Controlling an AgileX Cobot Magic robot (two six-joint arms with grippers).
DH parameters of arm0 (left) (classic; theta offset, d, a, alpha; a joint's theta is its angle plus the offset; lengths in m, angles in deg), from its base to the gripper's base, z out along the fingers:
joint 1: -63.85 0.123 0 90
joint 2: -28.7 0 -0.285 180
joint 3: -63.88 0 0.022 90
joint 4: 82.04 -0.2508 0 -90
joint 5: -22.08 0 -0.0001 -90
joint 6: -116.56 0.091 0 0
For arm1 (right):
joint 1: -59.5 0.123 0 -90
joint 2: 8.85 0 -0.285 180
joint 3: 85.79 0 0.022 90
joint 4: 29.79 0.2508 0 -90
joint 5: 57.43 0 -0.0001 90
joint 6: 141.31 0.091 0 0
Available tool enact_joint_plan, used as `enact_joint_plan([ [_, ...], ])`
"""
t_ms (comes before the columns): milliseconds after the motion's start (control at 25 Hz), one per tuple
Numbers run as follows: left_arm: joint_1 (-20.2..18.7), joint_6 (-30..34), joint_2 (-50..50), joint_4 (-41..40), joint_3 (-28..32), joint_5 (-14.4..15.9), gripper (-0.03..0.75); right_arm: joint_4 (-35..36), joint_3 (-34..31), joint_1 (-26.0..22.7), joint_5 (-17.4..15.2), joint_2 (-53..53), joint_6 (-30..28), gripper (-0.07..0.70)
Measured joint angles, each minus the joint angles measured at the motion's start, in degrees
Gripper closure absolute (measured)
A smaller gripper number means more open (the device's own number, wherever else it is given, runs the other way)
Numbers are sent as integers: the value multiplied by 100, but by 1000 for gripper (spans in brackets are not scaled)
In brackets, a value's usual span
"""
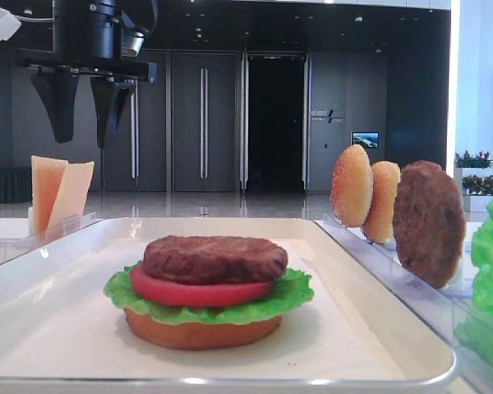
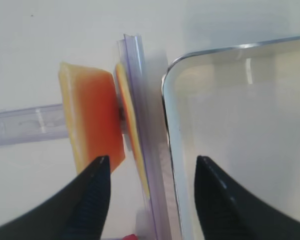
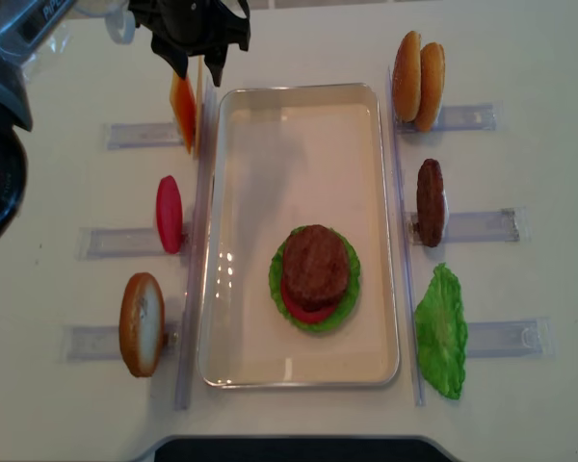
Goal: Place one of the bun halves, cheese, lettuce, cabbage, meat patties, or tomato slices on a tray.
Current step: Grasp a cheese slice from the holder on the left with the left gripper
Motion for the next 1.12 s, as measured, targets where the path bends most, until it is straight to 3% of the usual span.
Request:
enact_joint_plan([
  [400,1,0,-309,-162,0,0,304,0,0,0,0,0,0,391],
  [600,1,0,-399,-282,0,-168,304,0,0,0,0,0,0,391],
  [1120,1,0,-686,-377,0,-272,305,0,0,0,0,0,0,391],
])
